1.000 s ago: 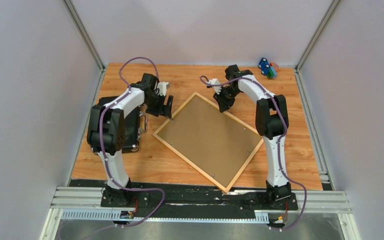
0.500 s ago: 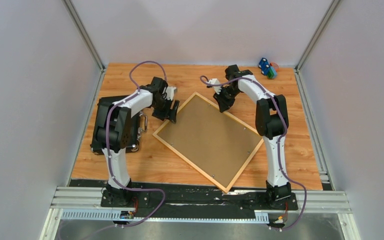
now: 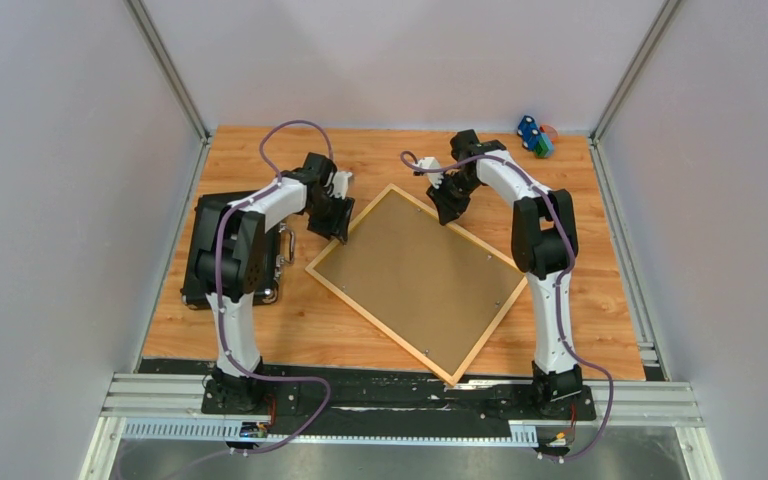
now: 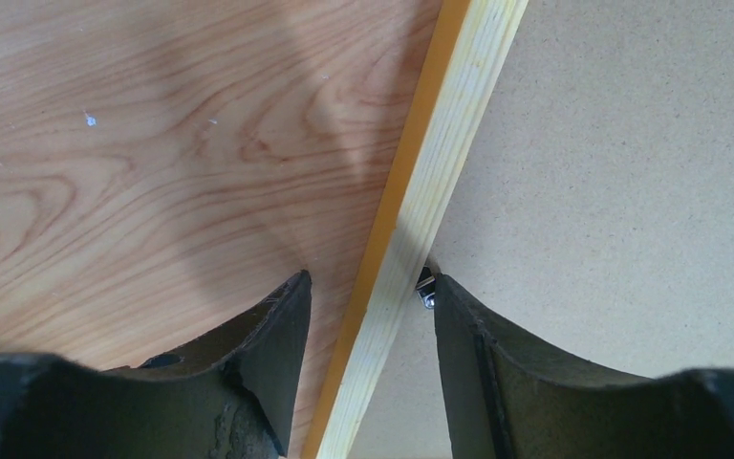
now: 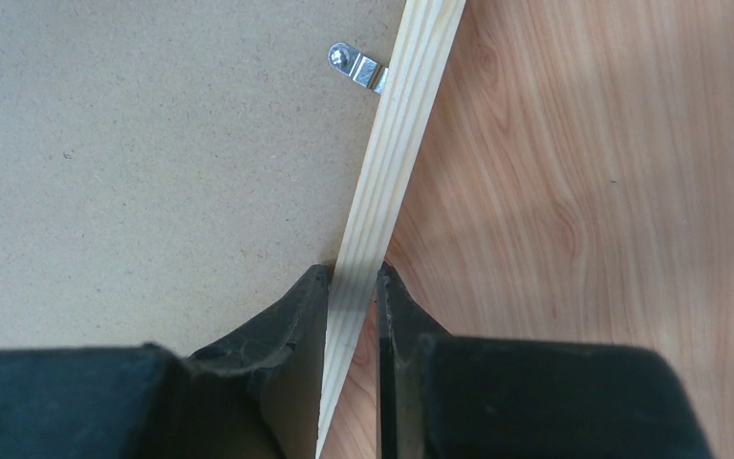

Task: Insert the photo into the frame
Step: Install the photo frame at the center of the board.

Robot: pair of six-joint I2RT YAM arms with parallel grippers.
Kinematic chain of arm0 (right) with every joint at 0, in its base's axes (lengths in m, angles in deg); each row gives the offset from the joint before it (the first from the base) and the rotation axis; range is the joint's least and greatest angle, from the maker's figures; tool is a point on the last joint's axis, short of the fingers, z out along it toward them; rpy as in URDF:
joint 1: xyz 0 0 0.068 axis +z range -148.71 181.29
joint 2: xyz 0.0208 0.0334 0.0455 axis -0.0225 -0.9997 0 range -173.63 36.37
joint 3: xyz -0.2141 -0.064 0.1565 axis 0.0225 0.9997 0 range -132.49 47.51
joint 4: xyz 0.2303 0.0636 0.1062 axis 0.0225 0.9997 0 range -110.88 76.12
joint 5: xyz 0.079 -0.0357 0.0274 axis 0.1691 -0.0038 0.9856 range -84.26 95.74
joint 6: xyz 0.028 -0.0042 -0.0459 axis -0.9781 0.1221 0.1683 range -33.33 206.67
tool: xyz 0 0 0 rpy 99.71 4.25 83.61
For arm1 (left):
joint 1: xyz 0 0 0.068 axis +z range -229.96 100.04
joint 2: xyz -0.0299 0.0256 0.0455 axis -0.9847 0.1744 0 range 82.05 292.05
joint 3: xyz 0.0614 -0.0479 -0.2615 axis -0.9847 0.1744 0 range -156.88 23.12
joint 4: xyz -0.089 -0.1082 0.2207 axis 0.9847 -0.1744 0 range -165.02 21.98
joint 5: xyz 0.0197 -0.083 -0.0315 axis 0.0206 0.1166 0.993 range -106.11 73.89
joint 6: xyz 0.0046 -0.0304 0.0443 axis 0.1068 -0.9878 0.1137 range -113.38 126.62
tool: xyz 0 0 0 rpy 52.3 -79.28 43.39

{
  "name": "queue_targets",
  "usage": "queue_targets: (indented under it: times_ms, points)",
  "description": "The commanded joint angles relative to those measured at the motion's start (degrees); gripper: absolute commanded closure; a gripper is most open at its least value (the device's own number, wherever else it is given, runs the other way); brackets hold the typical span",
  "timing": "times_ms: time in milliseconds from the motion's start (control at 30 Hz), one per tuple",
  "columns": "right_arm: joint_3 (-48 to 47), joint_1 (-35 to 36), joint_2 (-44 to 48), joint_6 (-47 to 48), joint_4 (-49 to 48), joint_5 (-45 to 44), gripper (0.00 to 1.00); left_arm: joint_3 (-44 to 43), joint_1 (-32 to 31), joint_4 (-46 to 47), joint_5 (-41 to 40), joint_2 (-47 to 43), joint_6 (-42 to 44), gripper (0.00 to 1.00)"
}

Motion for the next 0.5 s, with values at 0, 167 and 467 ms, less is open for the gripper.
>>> queue_targets:
  times_ms: [0, 167, 467]
  points:
    - [3.5, 0.5, -4.6, 3.0, -6.2, -5.7, 1.00, -1.5, 0.2, 1.9, -1.4, 1.8, 0.0, 0.43]
    - [3.9, 0.5, -4.5, 3.0, -6.3, -5.9, 1.00, -1.4, 0.2, 2.0, -1.8, 2.1, 0.0, 0.48]
    - [4.4, 0.5, -4.6, 3.0, -6.5, -6.1, 1.00, 1.3, 0.3, 3.0, -6.0, 0.2, 0.3, 0.59]
